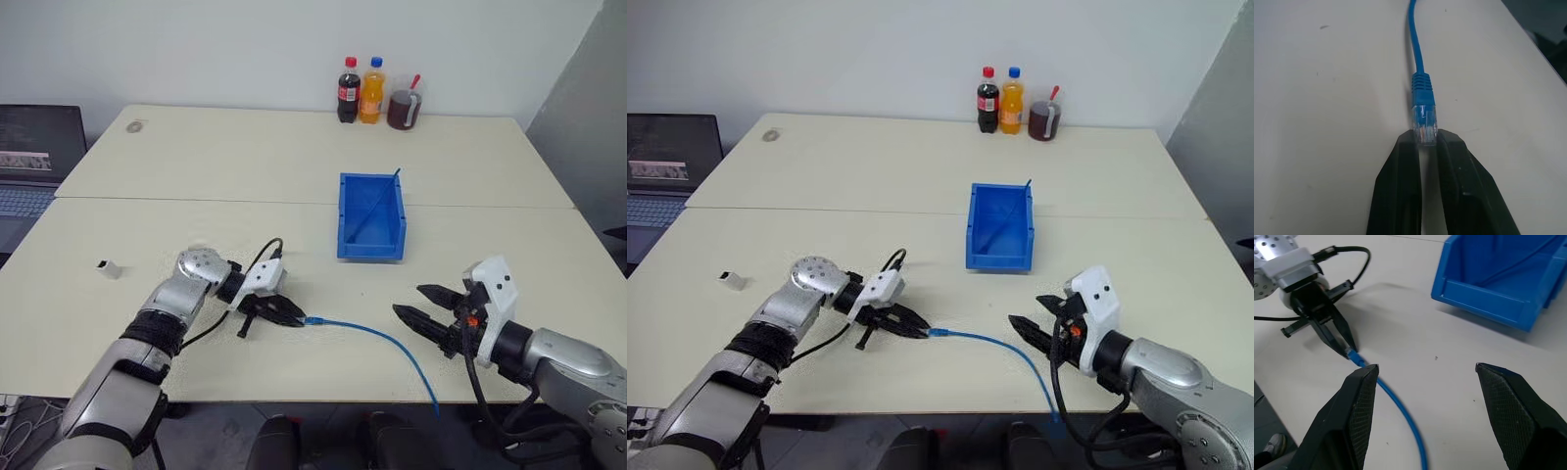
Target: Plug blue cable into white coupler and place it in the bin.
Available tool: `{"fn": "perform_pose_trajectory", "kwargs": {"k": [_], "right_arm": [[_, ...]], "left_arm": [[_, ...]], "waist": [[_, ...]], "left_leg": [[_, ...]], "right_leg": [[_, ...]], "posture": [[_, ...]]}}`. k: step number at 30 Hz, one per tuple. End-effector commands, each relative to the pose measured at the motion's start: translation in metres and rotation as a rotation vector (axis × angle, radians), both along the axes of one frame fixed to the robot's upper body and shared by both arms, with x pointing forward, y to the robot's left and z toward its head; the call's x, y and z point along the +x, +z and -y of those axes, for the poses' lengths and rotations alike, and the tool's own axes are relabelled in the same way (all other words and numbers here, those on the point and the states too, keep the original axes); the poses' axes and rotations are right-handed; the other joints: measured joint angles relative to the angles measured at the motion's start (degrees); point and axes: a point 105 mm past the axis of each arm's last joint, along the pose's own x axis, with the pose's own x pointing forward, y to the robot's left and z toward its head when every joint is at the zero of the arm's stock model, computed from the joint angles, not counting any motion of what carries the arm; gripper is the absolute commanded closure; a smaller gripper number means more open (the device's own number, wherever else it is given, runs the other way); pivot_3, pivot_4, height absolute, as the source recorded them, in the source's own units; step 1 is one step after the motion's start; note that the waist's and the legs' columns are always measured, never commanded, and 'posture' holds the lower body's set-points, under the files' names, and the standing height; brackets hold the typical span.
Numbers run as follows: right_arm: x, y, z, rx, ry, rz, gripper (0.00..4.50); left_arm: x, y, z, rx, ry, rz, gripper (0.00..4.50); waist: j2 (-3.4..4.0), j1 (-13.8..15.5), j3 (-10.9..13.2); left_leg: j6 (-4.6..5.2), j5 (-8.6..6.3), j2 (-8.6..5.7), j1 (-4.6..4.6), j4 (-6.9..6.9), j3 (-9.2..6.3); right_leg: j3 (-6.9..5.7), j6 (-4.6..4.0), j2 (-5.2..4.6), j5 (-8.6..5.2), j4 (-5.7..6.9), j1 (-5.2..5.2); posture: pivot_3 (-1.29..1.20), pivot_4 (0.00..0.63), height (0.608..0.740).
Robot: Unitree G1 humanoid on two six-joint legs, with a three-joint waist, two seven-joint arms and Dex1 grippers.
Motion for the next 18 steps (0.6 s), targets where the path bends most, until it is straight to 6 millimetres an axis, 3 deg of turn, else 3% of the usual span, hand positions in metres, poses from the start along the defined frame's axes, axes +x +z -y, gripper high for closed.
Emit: {"fn": "perform_pose_trajectory", "kwargs": {"k": [1,3,7,13,18], "right_arm": [[-0.014,0.028,-0.019,0.191,0.167,0.015,1.14],[-0.019,0.040,-0.024,0.292,0.225,-0.012,1.14],[-0.037,0.059,-0.032,0.452,0.337,-0.142,1.14],[-0.057,0.052,-0.040,0.546,0.382,-0.300,1.14],[-0.060,0.058,-0.043,0.619,0.376,-0.296,1.14]], "left_arm": [[-0.011,0.055,0.027,-0.136,0.062,-0.292,4.31],[-0.021,0.070,0.036,-0.172,0.073,-0.421,4.31],[-0.038,0.082,0.045,-0.210,0.099,-0.594,4.31],[-0.033,0.087,0.055,-0.295,0.221,-0.698,4.31],[-0.032,0.084,0.058,-0.310,0.277,-0.731,4.31]], "waist": [[-0.03,0.0,0.0],[-0.02,-0.1,0.0],[0.00,-0.3,0.0],[-0.02,-0.7,0.0],[-0.02,-0.5,0.0]], "left_leg": [[0.00,0.00,0.01,-0.02,0.01,-0.04],[0.00,0.00,0.02,-0.04,0.01,-0.16],[0.00,0.00,-0.01,-0.01,-0.02,-0.21],[0.02,0.01,0.02,-0.02,-0.03,-0.41],[0.03,0.03,-0.01,-0.01,0.01,-0.37]], "right_leg": [[-0.02,0.00,0.01,0.00,0.00,0.00],[-0.04,0.00,0.00,-0.01,-0.01,0.00],[0.02,0.00,-0.02,-0.01,-0.05,0.02],[0.09,0.00,0.00,-0.02,-0.06,0.04],[0.08,0.03,-0.01,0.00,-0.04,0.05]], "posture": [[0.00,0.150,0.740],[0.00,0.150,0.740],[0.00,0.150,0.740],[0.00,0.150,0.740],[0.00,0.150,0.740]]}}
